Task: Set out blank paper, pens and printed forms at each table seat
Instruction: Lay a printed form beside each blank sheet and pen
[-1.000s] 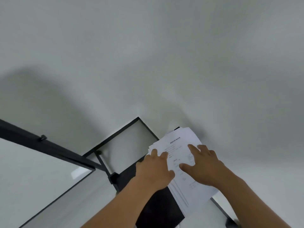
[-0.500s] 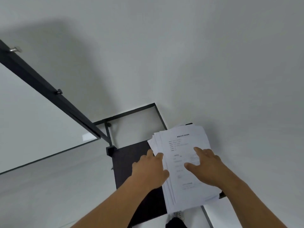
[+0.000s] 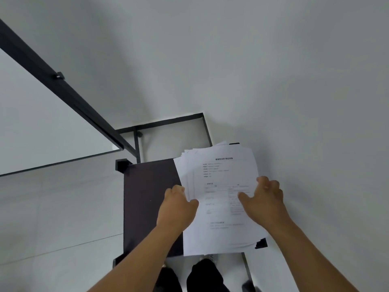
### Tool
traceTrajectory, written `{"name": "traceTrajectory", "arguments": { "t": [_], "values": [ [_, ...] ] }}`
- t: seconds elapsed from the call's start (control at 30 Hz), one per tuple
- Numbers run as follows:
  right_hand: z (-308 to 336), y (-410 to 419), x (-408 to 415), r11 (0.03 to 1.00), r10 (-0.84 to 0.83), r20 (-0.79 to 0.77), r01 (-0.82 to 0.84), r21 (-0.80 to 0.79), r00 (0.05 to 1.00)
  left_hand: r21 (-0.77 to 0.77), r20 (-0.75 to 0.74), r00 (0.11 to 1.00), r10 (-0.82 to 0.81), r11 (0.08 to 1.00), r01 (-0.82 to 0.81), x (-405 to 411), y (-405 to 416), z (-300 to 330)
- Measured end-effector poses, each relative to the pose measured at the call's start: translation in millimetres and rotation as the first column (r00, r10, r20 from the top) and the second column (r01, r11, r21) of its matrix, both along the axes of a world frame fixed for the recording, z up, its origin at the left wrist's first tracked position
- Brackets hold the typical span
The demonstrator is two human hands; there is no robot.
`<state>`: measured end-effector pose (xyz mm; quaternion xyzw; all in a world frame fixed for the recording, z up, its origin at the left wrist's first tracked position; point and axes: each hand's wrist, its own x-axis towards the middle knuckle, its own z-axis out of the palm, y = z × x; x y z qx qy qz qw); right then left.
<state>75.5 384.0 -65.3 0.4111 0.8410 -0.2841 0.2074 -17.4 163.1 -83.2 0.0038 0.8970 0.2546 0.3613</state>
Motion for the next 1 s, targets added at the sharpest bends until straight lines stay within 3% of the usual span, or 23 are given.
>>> {"name": "traceTrajectory", "arguments": {
  "t": [0.2, 0.43, 0.63, 0.77, 1.0],
  "values": [
    [-28, 23, -13, 0.973, -0.190, -0.039, 0.183, -0.139, 0.981, 0.057, -0.004, 0.990, 0.142, 0.988, -0.141, -5, 13, -18],
    [-55, 24, -11, 0.899, -0.306, -0.046, 0.272, -0.344, 0.951, 0.154, 0.194, 0.892, 0.408, 0.886, -0.438, -12, 21, -20],
    [-55, 8, -15, 0.879, -0.312, -0.066, 0.262, -0.398, 0.948, 0.015, 0.102, 0.958, 0.267, 0.963, -0.269, -2, 43, -14],
    [-54, 9, -15, 0.877, -0.315, -0.057, 0.267, -0.400, 0.947, 0.131, 0.133, 0.953, 0.273, 0.948, -0.290, 6, 44, -16],
    [-48, 11, -18, 0.910, -0.227, -0.066, 0.188, -0.370, 0.972, 0.179, 0.116, 0.942, 0.315, 0.926, -0.332, 6, 42, -6]
  ]
}}
